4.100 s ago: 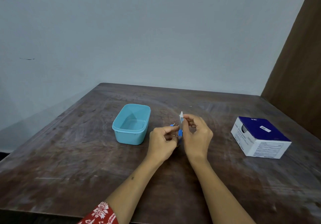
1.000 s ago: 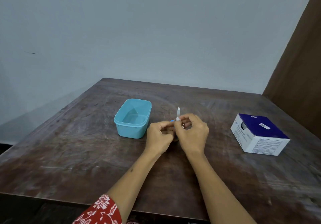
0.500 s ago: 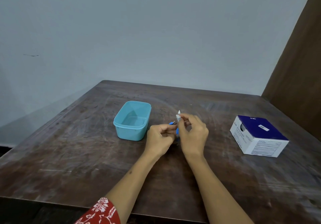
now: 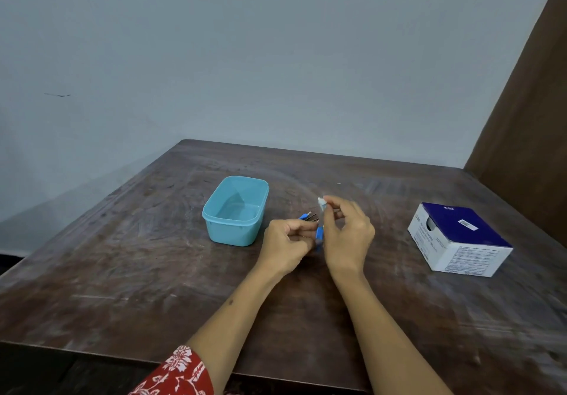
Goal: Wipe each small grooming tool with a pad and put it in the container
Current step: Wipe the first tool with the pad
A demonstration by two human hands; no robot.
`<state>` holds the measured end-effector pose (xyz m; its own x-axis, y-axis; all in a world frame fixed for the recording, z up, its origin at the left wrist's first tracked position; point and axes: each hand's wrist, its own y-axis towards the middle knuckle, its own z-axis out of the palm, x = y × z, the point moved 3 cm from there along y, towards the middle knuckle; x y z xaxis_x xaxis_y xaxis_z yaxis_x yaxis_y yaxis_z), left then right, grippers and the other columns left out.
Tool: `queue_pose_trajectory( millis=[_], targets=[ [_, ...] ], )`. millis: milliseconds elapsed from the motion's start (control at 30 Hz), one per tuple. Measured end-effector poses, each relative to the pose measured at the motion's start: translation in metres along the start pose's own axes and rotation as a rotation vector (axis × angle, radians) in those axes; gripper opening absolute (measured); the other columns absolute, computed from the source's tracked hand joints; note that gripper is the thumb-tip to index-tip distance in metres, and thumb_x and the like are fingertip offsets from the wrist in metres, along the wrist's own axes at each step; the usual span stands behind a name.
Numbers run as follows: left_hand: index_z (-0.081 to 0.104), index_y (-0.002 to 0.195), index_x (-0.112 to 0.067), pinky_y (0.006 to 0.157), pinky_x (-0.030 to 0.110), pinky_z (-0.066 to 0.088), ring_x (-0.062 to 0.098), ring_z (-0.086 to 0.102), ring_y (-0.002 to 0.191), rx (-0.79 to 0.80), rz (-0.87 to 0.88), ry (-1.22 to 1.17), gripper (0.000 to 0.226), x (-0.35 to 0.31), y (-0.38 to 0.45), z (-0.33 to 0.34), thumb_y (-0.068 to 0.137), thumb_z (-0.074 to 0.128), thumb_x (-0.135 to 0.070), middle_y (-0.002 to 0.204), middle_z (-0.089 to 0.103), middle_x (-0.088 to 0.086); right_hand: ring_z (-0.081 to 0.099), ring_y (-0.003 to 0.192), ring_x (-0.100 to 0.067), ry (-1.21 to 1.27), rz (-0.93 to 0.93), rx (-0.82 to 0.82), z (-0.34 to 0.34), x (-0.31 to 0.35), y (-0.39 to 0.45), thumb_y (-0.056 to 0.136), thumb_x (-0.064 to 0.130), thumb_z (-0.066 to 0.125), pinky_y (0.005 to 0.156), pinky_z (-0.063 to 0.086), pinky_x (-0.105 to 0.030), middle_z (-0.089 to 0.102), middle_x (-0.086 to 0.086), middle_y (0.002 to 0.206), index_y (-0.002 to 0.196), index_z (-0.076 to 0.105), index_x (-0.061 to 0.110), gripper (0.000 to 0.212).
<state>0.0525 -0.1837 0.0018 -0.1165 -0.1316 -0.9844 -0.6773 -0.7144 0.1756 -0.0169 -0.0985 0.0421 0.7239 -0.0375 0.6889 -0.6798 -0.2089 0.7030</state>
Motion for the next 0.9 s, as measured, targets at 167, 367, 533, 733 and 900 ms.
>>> queue_pose_trajectory(
  millis=[167,367,533,733,900],
  targets=[
    [0.075,0.090,-0.012,0.072,0.038,0.058,0.026,0.071,0.077,-0.034,0.036,-0.038,0.043,-0.0050,-0.0021,-0.0020,0.075,0.049,0.019,0.085,0.073,0.015,0.060,0.059,-0.017,-0.025,0.011,0.048,0.0019,0.0000,-0.0028,0.069,0.004,0.072,0.070,0.052,-0.048,0.067,-0.001,0.067,0.073,0.070,0.013,0.010],
    [0.068,0.103,0.004,0.077,0.041,0.058,0.031,0.069,0.085,0.000,-0.010,-0.045,0.032,-0.0074,-0.0045,0.0002,0.078,0.055,0.018,0.095,0.071,0.023,0.062,0.063,-0.019,-0.006,0.001,0.006,0.0005,0.0008,-0.0008,0.077,0.004,0.071,0.071,0.052,-0.051,0.066,0.001,0.073,0.084,0.073,0.010,0.009],
    [0.067,0.104,0.006,0.077,0.041,0.058,0.032,0.069,0.086,0.053,-0.023,-0.010,0.031,-0.0078,-0.0057,0.0012,0.077,0.058,0.018,0.096,0.070,0.022,0.061,0.061,-0.018,-0.006,0.028,-0.035,-0.0026,-0.0018,0.0012,0.076,0.007,0.071,0.070,0.052,-0.051,0.064,0.004,0.070,0.081,0.072,0.013,0.008],
    [0.069,0.104,0.002,0.069,0.032,0.057,0.022,0.068,0.073,-0.066,0.035,-0.061,0.033,-0.0078,-0.0027,-0.0048,0.078,0.055,0.017,0.090,0.072,0.022,0.060,0.057,-0.015,-0.038,0.051,0.096,0.0042,-0.0022,-0.0035,0.068,0.012,0.074,0.071,0.052,-0.048,0.065,0.003,0.062,0.070,0.069,0.016,0.006],
    [0.064,0.112,0.003,0.070,0.024,0.057,0.013,0.069,0.074,-0.013,0.017,-0.107,0.039,-0.0068,-0.0023,-0.0024,0.077,0.059,0.019,0.093,0.071,0.016,0.062,0.062,-0.015,-0.034,0.038,0.082,0.0015,-0.0041,-0.0013,0.075,0.011,0.072,0.072,0.051,-0.050,0.068,0.003,0.071,0.078,0.072,0.016,0.006]
  ],
)
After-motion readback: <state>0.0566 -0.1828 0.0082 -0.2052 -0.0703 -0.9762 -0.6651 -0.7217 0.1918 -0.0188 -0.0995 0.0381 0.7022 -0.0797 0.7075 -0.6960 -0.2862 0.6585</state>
